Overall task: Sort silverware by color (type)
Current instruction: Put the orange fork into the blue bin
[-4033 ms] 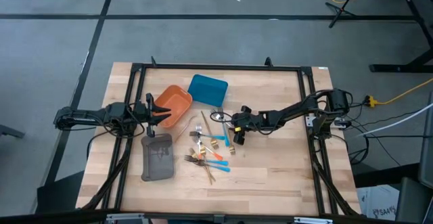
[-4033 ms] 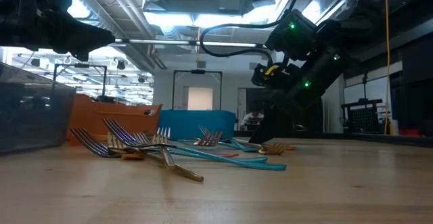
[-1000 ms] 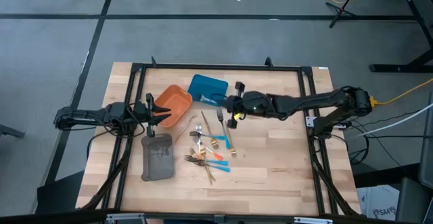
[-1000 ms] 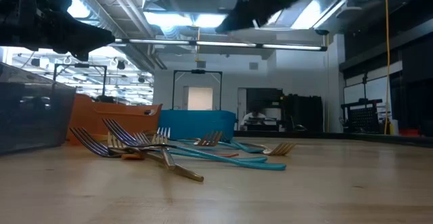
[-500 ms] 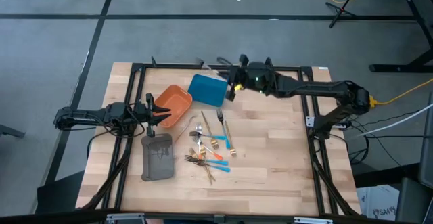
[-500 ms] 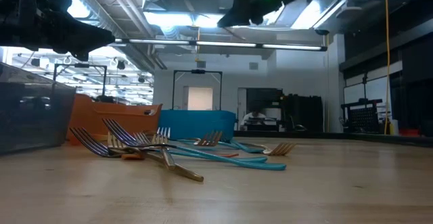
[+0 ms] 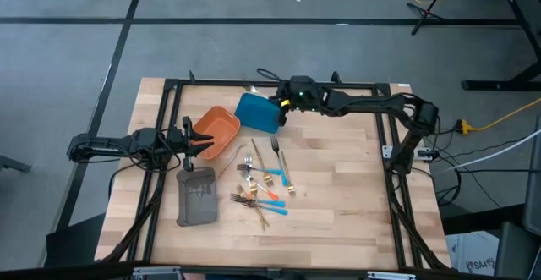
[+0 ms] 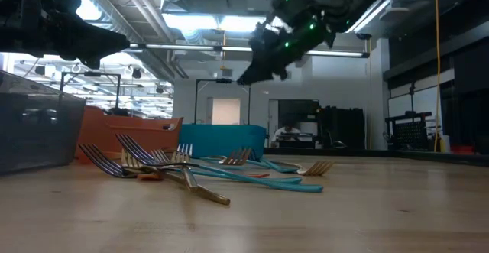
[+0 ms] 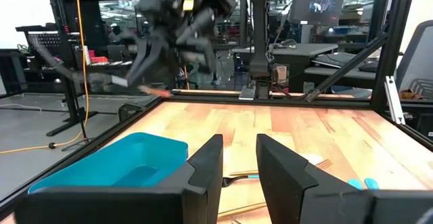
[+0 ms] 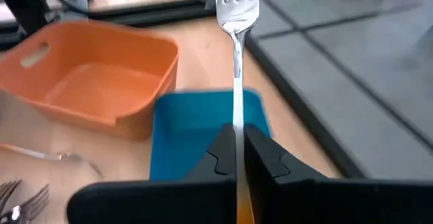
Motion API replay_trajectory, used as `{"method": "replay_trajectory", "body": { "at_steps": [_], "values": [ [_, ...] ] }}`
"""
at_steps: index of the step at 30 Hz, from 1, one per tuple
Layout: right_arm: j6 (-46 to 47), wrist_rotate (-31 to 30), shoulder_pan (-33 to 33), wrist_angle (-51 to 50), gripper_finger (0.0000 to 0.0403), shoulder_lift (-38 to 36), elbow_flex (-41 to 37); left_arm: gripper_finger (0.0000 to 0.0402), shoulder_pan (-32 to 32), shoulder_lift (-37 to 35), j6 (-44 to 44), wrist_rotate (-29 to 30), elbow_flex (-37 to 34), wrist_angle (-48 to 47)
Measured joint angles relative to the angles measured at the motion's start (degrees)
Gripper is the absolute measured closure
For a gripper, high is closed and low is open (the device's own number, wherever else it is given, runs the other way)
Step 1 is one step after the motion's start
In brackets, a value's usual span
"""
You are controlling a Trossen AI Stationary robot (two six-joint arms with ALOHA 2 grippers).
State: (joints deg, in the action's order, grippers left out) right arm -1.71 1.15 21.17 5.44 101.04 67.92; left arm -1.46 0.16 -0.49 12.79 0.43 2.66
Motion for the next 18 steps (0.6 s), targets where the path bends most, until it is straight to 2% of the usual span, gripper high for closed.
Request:
{"method": "replay_trajectory", "body": {
  "at_steps": [3, 6, 11, 18],
  "values": [
    [2.6, 2.25, 0.02, -0.75, 0.0401, 2.54, 0.01, 0.0318, 0.01, 0.0, 0.0, 0.01, 0.02, -0.01],
    [5.4, 4.8, -0.04, -6.08, 0.0401, 5.05, 2.17, 0.0318, 0.0, -0.02, 0.0, -0.02, -0.01, -0.01],
    [9.02, 6.05, -0.09, -18.81, 0.0401, 9.1, 9.25, 0.0318, 0.01, 0.0, 0.0, 0.0, 0.0, -0.01],
    [9.02, 5.94, -0.11, -30.01, 0.0401, 12.96, 19.28, 0.0318, 0.01, 0.0, 0.02, -0.03, -0.01, -0.01]
  ]
}}
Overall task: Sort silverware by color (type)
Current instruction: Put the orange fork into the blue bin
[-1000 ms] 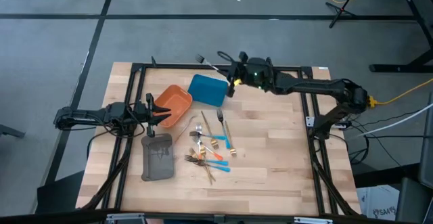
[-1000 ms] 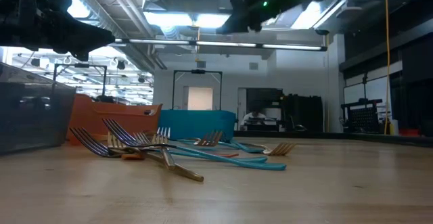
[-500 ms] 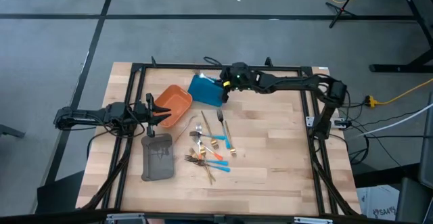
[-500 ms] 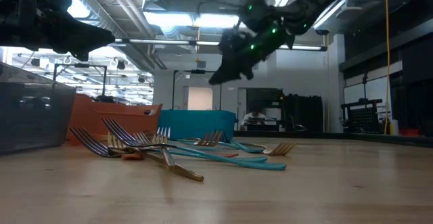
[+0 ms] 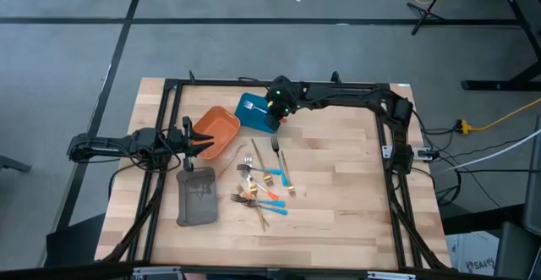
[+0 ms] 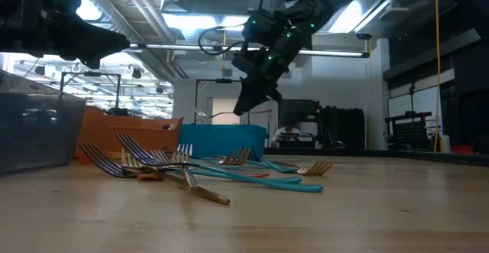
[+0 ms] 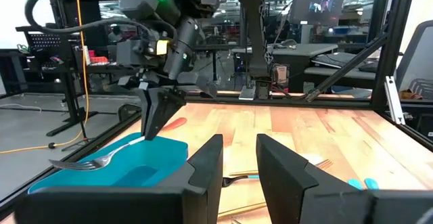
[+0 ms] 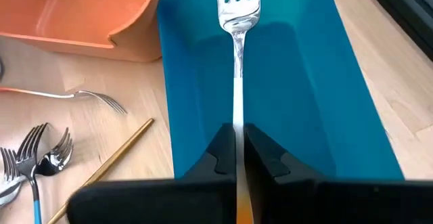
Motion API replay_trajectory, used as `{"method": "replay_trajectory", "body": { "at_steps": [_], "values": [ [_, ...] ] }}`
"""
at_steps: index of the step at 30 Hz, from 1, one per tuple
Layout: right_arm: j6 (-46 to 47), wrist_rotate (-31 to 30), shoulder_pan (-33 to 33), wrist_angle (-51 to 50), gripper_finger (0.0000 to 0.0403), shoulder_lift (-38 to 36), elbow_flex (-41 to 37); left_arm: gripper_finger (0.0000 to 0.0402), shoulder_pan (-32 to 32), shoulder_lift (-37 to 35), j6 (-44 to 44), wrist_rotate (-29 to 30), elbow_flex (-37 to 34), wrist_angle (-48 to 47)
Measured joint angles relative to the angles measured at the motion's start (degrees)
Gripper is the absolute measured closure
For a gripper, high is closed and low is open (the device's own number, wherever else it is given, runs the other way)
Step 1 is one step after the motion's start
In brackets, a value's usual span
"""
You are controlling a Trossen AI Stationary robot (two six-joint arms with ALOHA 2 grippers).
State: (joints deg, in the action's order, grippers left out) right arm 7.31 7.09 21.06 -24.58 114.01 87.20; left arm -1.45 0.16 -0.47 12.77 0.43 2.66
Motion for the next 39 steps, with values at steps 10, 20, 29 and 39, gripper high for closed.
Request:
{"method": "replay_trajectory", "body": {
  "at_steps": [10, 20, 29, 39],
  "values": [
    [-0.06, -1.14, 0.34, -6.15, 0.0401, 2.49, 3.45, 0.0318, 0.0, -0.02, 0.0, 0.01, 0.02, 0.01],
    [-0.04, -1.07, 1.88, -5.15, 0.0401, 4.03, 3.43, 0.0318, -0.01, 0.0, -0.03, -0.01, 0.02, 0.0],
    [-0.05, -1.05, 1.95, -4.83, 0.0398, 4.03, 3.43, 0.0318, -0.02, 0.0, -0.02, 0.01, 0.0, 0.0],
    [-0.05, -1.05, 1.92, -4.59, 0.037, 4.01, 3.43, 0.0318, -0.02, 0.0, -0.02, 0.01, 0.0, 0.0]
  ]
}}
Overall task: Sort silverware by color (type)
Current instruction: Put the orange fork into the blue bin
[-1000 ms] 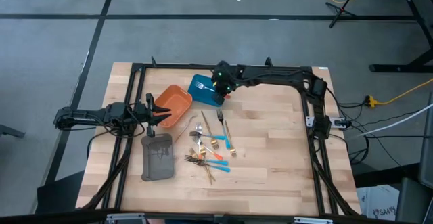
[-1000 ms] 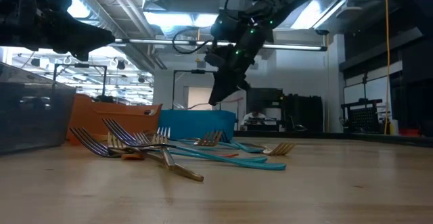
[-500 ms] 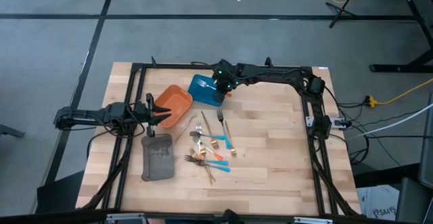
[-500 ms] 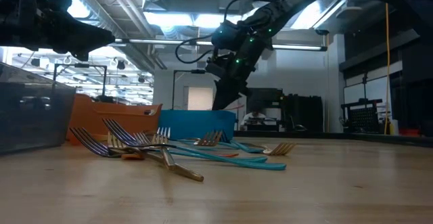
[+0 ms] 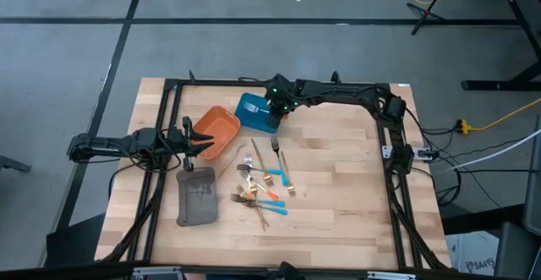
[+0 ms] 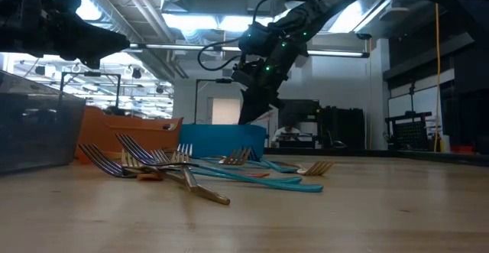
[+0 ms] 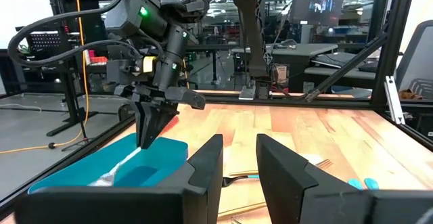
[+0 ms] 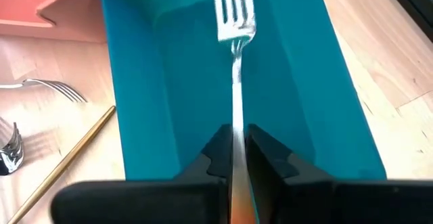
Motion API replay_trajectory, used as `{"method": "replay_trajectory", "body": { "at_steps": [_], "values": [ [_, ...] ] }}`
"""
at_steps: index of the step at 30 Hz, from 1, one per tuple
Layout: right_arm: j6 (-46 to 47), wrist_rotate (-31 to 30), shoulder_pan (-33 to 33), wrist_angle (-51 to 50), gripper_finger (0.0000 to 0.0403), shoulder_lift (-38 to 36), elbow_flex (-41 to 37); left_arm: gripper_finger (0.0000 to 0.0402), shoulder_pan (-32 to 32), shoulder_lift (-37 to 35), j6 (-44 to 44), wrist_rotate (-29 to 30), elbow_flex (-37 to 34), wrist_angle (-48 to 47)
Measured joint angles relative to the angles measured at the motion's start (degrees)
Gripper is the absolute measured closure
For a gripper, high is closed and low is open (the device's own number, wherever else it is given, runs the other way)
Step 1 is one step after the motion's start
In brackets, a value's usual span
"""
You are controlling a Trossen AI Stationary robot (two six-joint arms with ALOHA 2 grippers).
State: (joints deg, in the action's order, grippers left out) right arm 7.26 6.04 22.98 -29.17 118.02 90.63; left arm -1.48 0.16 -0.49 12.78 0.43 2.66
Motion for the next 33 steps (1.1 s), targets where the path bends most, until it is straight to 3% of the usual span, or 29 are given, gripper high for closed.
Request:
{"method": "replay_trajectory", "body": {
  "at_steps": [16, 33],
  "values": [
    [0.01, 0.0, -0.09, 0.79, 0.0335, 0.0, 0.0, 0.0318, 0.01, 0.0, -0.03, 0.0, 0.02, 0.0],
    [0.16, 4.12, -0.17, -0.24, 0.0336, -2.95, -0.04, 0.0318, 0.0, 0.0, 1.66, -0.02, 0.02, 0.37]
  ]
}}
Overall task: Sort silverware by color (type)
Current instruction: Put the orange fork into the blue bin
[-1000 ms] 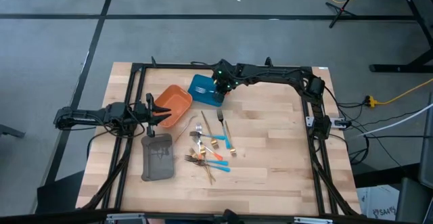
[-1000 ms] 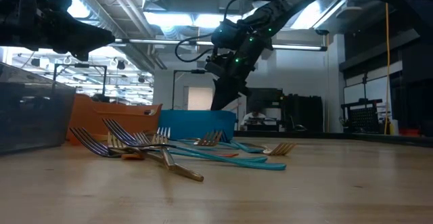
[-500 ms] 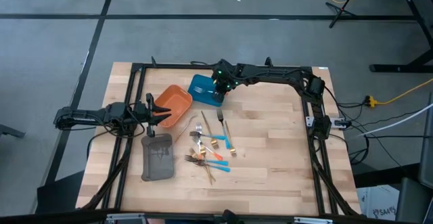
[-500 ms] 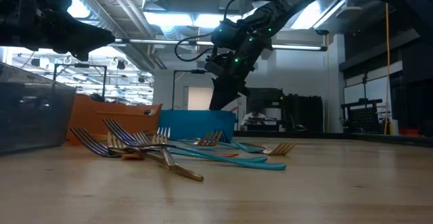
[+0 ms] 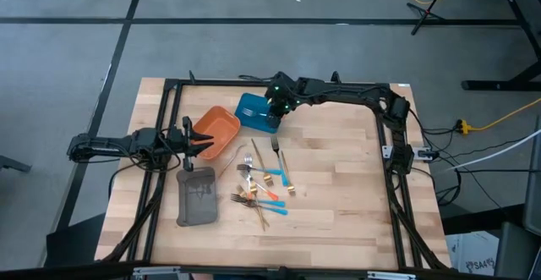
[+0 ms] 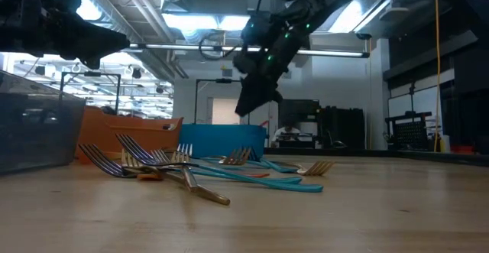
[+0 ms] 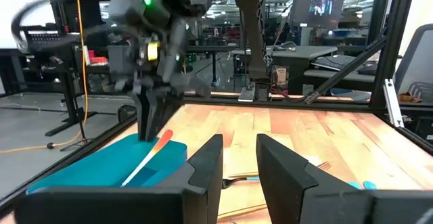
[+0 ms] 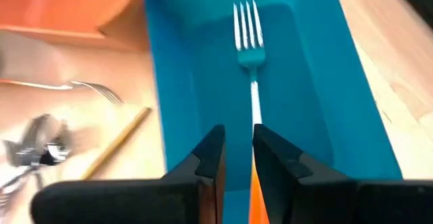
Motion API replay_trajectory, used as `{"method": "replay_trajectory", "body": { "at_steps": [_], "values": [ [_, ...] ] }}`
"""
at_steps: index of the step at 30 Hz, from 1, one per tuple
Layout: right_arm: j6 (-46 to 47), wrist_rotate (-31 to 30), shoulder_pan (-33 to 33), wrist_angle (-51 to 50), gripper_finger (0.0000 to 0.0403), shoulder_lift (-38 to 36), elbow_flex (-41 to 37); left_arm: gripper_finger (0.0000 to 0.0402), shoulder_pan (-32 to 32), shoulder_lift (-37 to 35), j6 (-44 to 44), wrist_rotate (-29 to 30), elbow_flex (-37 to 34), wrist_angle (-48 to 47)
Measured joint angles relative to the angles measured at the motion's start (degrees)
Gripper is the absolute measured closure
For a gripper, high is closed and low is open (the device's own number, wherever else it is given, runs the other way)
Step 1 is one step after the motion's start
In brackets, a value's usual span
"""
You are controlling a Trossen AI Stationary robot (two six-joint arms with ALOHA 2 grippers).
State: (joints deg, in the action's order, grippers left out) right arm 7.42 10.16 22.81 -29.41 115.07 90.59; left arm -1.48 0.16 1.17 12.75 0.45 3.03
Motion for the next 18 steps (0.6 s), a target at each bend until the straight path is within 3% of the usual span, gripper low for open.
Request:
{"method": "replay_trajectory", "body": {
  "at_steps": [7, 18],
  "values": [
    [-1.92, -2.1, -1.76, -3.49, 0.0336, -7.52, -0.02, 0.0318, 0.02, -0.01, 7.78, 2.09, -0.01, 0.59],
    [-6.25, -16.21, -13.3, -10.27, 0.0336, -21.04, -0.02, 0.0318, 0.02, 1.35, 9.29, 3.2, 0.34, 8.79]
  ]
}}
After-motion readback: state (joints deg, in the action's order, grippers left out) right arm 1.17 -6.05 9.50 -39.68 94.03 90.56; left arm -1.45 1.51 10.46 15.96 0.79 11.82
